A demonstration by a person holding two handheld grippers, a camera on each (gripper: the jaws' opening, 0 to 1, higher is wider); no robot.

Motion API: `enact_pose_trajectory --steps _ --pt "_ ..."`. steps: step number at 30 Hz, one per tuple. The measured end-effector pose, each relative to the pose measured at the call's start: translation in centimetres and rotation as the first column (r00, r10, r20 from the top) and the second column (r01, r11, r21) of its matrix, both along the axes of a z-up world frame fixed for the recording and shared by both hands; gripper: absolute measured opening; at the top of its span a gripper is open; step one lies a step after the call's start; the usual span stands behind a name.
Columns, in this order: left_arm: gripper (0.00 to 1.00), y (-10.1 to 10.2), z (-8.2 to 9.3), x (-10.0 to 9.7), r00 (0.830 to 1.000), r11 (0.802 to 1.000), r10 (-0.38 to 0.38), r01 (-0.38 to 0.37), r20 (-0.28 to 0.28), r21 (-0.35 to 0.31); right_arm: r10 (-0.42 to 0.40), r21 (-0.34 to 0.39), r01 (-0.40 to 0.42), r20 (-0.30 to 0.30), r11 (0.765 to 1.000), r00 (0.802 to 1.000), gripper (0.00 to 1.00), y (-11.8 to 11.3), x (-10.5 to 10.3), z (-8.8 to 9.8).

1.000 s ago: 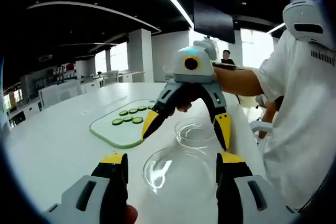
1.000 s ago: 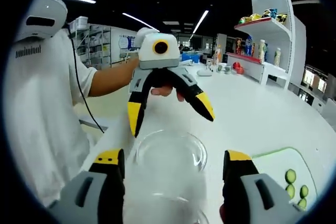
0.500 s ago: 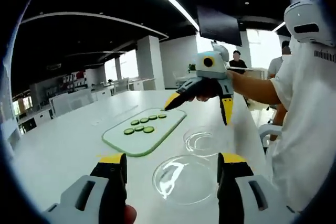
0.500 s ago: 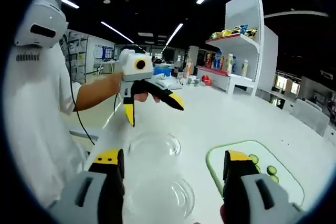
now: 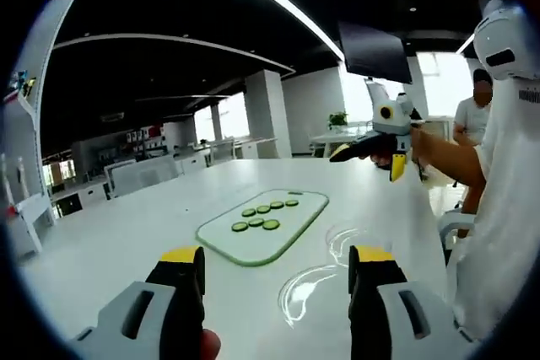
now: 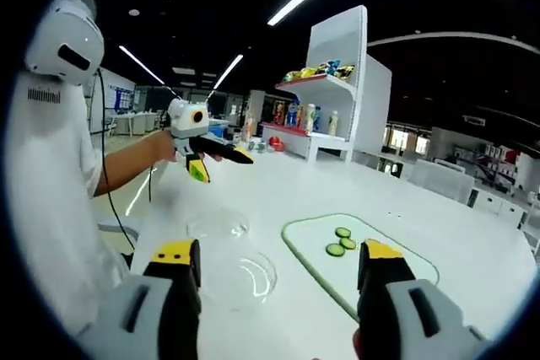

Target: Open the petri dish lid, add cucumber slices into the petri dish, and close the lid

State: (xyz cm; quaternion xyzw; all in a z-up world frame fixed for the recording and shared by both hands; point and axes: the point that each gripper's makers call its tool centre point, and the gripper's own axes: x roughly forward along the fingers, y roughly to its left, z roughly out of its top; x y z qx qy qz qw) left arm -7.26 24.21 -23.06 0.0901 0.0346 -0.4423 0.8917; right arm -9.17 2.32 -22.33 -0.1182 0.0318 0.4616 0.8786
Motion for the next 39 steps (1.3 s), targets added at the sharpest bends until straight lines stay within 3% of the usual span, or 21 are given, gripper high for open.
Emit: enact_pose_trajectory --steps 4,9,14,19,32,39 --pt "0.69 1.1 0.3 0.6 0.997 0.997 0.077 -0.077 0.001 -0.022 -0.133 0.040 0.132 0.021 0.990 0.991 0.75 -3.5 0.4 0.9" --pt "0.68 2.6 1.3 1.0 0.988 0.986 0.156 -0.155 0.021 -0.063 -0.228 0.114 0.224 0.029 0.968 0.973 0.75 -7.2 0.3 2.2" --pt "0.67 3.8 2.4 1.2 0.972 0.971 0.224 -0.218 0.065 -0.095 -0.314 0.107 0.308 0.050 0.945 0.948 0.77 -11.0 0.1 2.7" --pt "0.67 4.6 3.1 1.4 0.963 0.960 0.260 -0.249 0.068 -0.129 -0.390 0.097 0.384 0.051 0.918 0.920 0.76 -14.2 -0.5 2.4" --pt "0.67 5.1 3.5 1.0 0.959 0.954 0.274 -0.262 0.077 -0.143 -0.520 0.209 0.501 0.049 0.840 0.853 0.75 -18.2 -2.2 4.0" --pt "0.67 5.9 3.2 0.7 0.949 0.941 0.310 -0.296 0.060 -0.165 -0.577 0.252 0.547 0.058 0.798 0.815 0.74 -19.9 -3.3 4.6"
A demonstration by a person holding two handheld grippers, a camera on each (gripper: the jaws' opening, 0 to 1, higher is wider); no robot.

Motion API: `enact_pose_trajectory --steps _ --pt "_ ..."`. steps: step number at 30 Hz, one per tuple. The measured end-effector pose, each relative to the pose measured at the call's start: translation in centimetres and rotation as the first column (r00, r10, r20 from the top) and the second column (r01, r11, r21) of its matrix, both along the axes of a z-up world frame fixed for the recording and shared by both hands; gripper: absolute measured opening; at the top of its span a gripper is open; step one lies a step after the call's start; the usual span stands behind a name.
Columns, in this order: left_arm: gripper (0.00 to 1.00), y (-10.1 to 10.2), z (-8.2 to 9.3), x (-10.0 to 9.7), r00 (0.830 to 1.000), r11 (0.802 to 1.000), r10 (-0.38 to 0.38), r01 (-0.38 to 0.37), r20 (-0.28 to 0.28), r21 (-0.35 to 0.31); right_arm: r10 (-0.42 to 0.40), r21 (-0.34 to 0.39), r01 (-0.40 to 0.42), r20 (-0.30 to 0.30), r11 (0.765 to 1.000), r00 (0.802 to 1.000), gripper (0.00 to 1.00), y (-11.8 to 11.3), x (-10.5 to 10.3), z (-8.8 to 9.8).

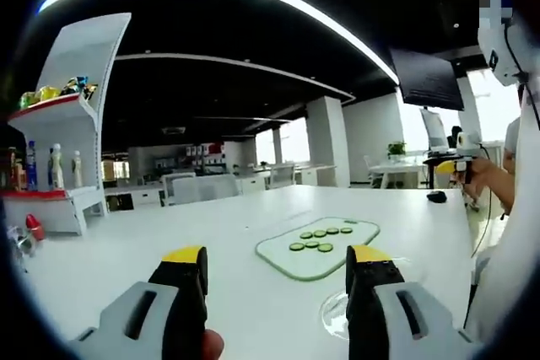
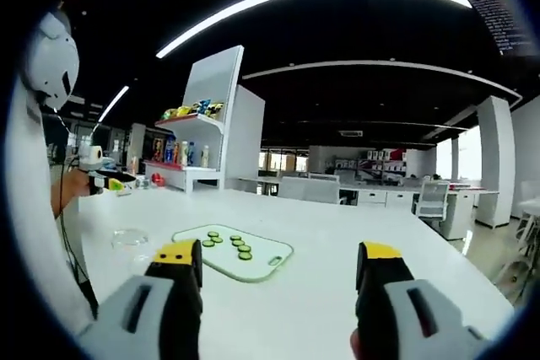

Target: Open the petri dish lid, add cucumber slices into the petri dish, and close the lid

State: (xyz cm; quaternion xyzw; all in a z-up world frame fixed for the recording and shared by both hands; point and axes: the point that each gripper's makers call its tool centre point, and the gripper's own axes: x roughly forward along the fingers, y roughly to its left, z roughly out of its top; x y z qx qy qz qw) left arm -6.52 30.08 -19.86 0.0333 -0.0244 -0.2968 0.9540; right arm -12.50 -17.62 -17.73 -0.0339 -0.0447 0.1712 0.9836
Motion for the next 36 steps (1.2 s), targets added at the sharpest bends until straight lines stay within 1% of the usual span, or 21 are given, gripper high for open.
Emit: enact_pose_trajectory --steps 4,6,9,14,18,22,27,31,33,36 --pt "0.66 0.2 0.5 0.1 1.000 0.999 0.008 -0.008 0.012 -0.031 -0.024 0.012 0.024 0.014 1.000 1.000 0.74 -1.1 -0.2 0.3" --pt "0.66 0.1 0.7 0.2 1.000 0.999 0.010 -0.010 0.015 -0.035 -0.039 0.018 0.038 0.023 0.999 0.999 0.73 -1.9 -0.1 0.5" --pt "0.66 -0.1 1.0 0.3 1.000 0.999 0.012 -0.012 0.019 -0.036 -0.039 0.026 0.038 0.033 0.999 0.999 0.73 -2.3 -0.1 0.6" --pt "0.66 -0.1 1.4 0.0 1.000 0.999 0.015 -0.014 0.026 -0.029 -0.040 0.020 0.040 0.025 0.999 0.999 0.73 -2.7 -0.6 0.0" --pt "0.66 -0.1 1.2 -0.2 1.000 1.000 0.017 -0.017 0.015 -0.024 -0.047 0.029 0.046 0.018 0.999 0.999 0.73 -3.2 -0.9 -0.5" --pt "0.66 -0.2 0.7 -0.3 1.000 1.000 0.016 -0.016 0.003 -0.017 -0.045 0.030 0.045 0.007 0.999 0.999 0.73 -3.0 -1.0 -0.9" --pt "0.66 -0.4 0.6 -0.4 1.000 1.000 0.014 -0.014 0.004 -0.022 -0.039 0.030 0.039 0.003 0.999 0.999 0.73 -2.3 -1.0 -0.8" --pt "0.66 -0.9 0.2 -0.7 1.000 1.000 0.005 -0.005 -0.001 -0.008 -0.030 0.028 0.030 -0.003 0.999 1.000 0.73 -1.9 -0.8 -1.0" --pt "0.66 -1.1 0.1 -1.0 1.000 1.000 0.002 -0.002 0.000 0.001 -0.027 0.032 0.027 -0.002 0.999 1.000 0.73 -1.9 -0.8 -0.9" --pt "0.66 -0.8 0.3 -1.5 1.000 1.000 0.011 -0.011 0.009 -0.009 -0.025 0.039 0.024 0.010 0.999 1.000 0.73 -1.7 -1.0 -0.6"
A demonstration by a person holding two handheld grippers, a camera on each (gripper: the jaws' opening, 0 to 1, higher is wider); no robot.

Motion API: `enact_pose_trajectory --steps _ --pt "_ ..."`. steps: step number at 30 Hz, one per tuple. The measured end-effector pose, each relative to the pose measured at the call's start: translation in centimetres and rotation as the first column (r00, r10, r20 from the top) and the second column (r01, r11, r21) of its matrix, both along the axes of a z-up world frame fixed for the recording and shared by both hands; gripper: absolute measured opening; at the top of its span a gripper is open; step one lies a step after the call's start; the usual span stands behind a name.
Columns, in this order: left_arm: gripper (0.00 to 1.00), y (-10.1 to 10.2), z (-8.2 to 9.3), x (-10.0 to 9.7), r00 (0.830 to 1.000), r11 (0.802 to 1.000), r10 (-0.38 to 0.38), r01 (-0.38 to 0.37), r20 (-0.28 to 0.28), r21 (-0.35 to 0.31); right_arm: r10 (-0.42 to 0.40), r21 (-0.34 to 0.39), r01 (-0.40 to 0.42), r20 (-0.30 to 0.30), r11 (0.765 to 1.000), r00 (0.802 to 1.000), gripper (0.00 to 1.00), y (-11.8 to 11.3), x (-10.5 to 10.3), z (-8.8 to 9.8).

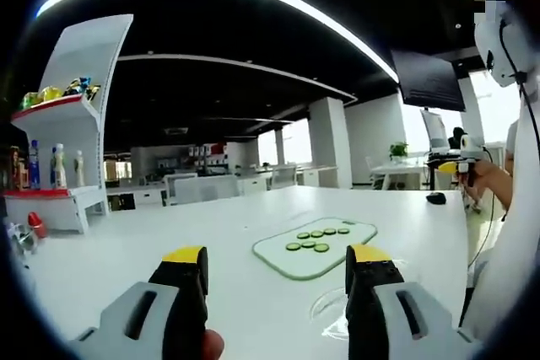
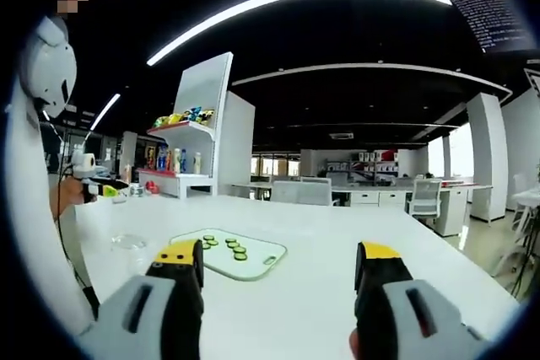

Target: Open the petri dish lid, add cucumber slices into the petri dish, and close the lid

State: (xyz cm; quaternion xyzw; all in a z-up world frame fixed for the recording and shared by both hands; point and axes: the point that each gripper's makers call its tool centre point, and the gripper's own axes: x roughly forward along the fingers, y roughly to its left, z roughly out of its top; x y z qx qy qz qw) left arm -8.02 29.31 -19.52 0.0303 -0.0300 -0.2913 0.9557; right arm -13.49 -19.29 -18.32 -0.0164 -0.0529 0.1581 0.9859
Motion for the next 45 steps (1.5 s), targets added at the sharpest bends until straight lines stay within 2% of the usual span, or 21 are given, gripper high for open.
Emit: enact_pose_trajectory --steps 10,20,45 --pt "0.66 0.9 -0.3 -1.4 1.000 1.000 0.019 -0.019 -0.005 0.004 0.006 0.020 -0.006 -0.006 1.000 1.000 0.72 0.1 0.6 -0.2" --pt "0.66 1.6 -0.5 -1.5 0.999 0.999 0.033 -0.033 -0.008 -0.005 0.026 0.006 -0.026 -0.009 1.000 1.000 0.71 0.7 0.9 -0.3" --pt "0.66 1.3 -0.4 -1.9 0.999 1.000 0.031 -0.031 -0.009 0.005 0.041 -0.001 -0.041 -0.017 0.999 0.999 0.69 0.9 1.0 -0.7"
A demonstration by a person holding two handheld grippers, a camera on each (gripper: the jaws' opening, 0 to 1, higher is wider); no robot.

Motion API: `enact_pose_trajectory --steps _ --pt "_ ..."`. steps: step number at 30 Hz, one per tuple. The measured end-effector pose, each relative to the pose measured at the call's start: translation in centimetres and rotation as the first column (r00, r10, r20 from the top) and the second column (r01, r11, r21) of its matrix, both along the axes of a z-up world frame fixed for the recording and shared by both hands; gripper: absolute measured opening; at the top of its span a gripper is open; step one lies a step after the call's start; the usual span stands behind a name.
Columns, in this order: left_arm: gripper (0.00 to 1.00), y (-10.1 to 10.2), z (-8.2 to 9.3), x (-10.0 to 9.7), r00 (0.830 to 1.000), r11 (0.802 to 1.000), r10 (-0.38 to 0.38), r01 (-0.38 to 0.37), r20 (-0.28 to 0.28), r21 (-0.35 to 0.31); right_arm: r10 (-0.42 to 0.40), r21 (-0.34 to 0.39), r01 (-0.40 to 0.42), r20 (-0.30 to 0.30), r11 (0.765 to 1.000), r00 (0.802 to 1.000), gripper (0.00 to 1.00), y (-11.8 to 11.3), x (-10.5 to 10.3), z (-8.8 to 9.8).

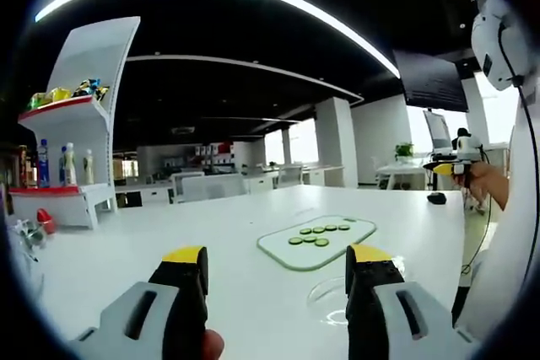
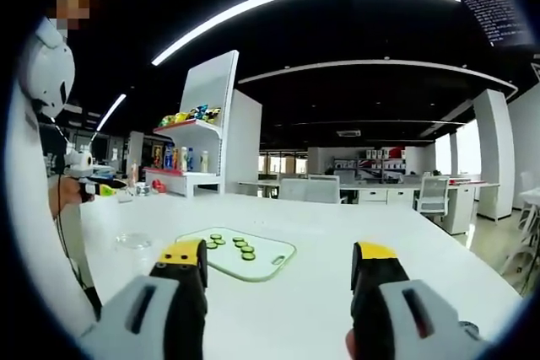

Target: Open the petri dish lid, add cucumber slices into the petri dish, and close the lid

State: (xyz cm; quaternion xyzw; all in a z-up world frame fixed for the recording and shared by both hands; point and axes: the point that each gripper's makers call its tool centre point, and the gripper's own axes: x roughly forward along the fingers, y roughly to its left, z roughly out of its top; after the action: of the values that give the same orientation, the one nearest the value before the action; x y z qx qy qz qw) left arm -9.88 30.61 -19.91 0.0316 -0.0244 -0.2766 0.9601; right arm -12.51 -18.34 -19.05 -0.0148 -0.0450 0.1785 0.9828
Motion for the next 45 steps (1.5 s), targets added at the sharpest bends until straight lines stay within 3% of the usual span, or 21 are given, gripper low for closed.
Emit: enact_pose_trajectory --steps 45 --pt "0.66 -0.6 -0.6 0.0 1.000 1.000 -0.026 0.026 -0.013 0.004 0.017 -0.017 -0.017 -0.015 1.000 1.000 0.68 1.0 0.2 0.4"
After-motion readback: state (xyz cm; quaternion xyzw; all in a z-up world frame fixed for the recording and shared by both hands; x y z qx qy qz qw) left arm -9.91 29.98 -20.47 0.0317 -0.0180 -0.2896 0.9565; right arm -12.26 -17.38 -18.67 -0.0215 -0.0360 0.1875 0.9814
